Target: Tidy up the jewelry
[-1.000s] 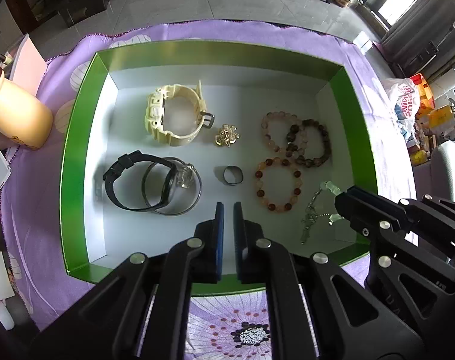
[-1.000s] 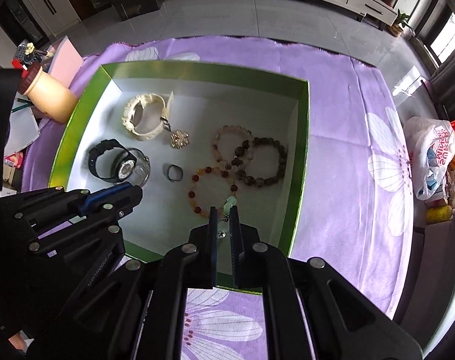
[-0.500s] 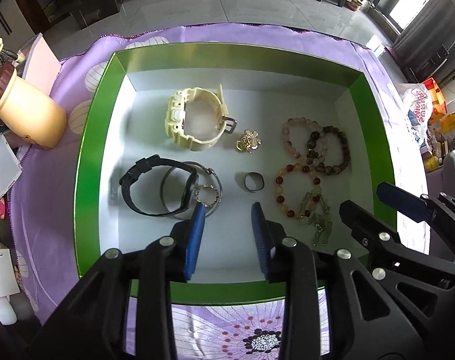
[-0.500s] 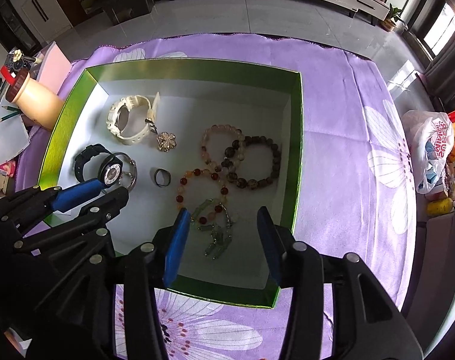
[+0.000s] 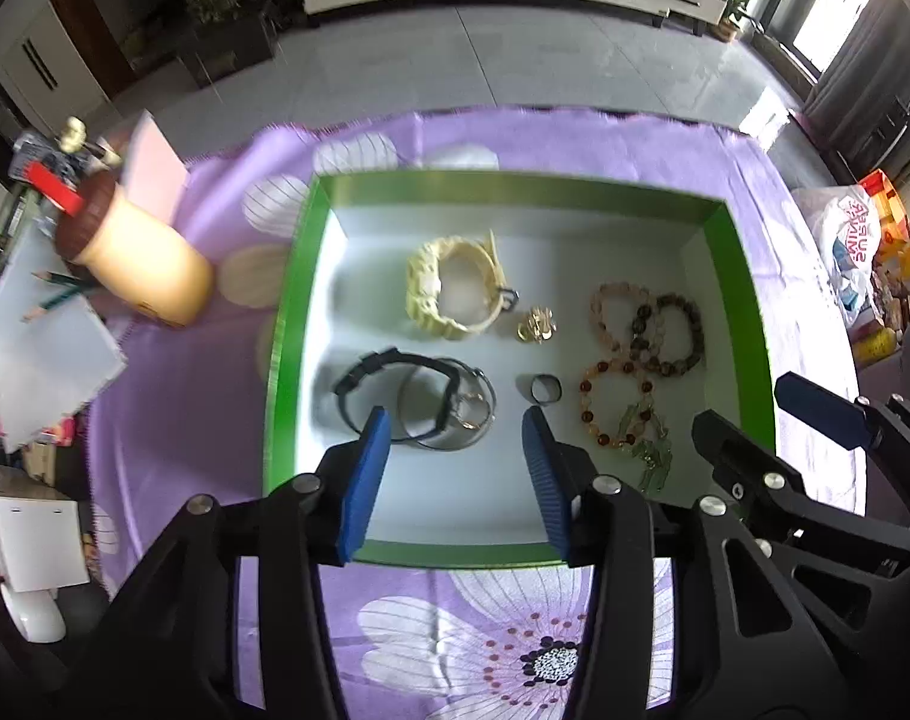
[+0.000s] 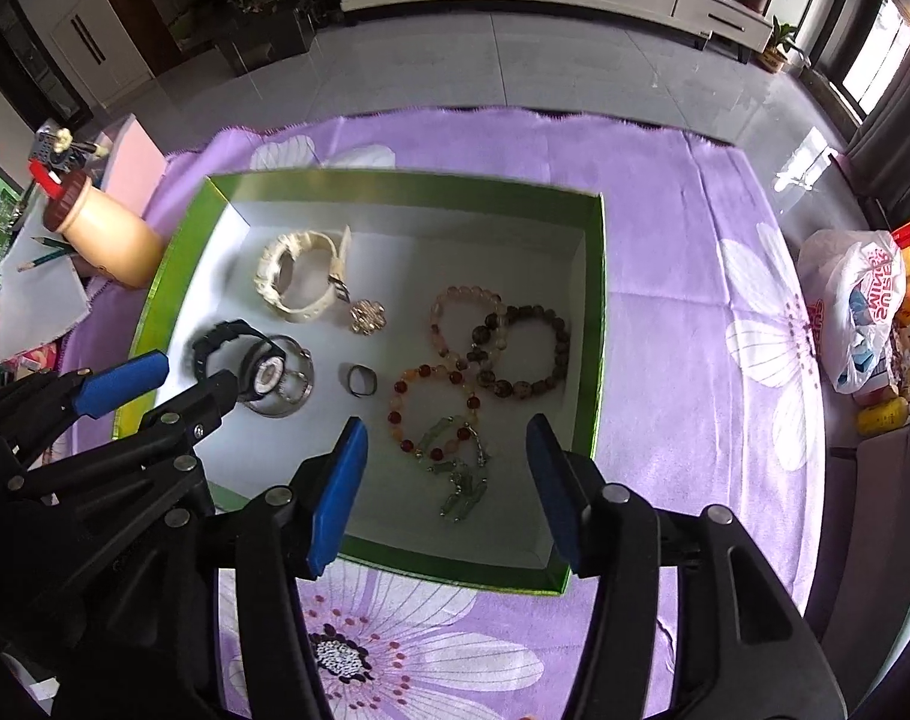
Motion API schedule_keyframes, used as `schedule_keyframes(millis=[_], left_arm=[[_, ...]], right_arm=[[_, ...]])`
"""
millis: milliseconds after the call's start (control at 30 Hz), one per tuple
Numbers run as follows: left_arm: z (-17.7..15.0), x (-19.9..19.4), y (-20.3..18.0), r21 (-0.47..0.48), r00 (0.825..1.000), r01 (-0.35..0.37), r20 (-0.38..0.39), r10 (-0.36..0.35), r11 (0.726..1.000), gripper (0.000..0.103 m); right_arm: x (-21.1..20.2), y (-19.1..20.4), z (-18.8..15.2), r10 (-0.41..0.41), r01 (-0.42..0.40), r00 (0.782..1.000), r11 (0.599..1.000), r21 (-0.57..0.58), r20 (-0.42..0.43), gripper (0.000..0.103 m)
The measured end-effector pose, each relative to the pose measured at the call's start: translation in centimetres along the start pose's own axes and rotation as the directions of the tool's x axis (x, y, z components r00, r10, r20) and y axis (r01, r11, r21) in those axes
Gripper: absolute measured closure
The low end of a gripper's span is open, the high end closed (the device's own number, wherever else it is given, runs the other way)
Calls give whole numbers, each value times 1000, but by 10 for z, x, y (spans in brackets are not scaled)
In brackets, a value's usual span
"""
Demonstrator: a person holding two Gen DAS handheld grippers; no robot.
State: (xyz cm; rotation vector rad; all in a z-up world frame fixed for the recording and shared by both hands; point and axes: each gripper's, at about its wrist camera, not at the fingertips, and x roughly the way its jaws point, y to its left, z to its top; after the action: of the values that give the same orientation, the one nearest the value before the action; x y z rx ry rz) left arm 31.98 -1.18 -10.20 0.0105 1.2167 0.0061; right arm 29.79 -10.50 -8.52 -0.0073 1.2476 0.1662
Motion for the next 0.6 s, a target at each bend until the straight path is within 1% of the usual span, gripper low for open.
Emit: schedule_keyframes(millis=[67, 133, 200, 267, 367, 500, 600], left_arm=[[1, -20, 4, -8, 999, -16, 32, 16, 1000, 49], [0, -40, 6, -17, 998, -14, 58, 15, 1000, 49], [-1, -56, 9, -35, 998, 0, 67, 2, 999, 46], [-1, -68, 10, -37, 998, 0, 67, 2, 999, 45], [-3, -80, 10, -35, 997, -13, 70, 15, 999, 43], [-5, -97, 12, -44, 997, -16, 74, 19, 999, 42], [-6, -110, 13, -48, 993, -26, 110, 31, 998, 42]], right_arm=[[-16, 1, 0, 4, -4, 1000, 1000, 12, 20, 46], [-34, 1, -1, -4, 3, 999, 1000, 23, 40, 41], [-52, 3, -3, -16, 14, 998, 1000, 23, 59, 38], [-64, 3, -4, -26, 24, 998, 999, 23, 64, 33], [-78, 6, -6, -37, 36, 998, 999, 9, 59, 33], [-93, 9, -8, -32, 32, 998, 999, 1, 57, 33], [-103, 13, -11, -44, 45, 995, 999, -8, 86, 33]])
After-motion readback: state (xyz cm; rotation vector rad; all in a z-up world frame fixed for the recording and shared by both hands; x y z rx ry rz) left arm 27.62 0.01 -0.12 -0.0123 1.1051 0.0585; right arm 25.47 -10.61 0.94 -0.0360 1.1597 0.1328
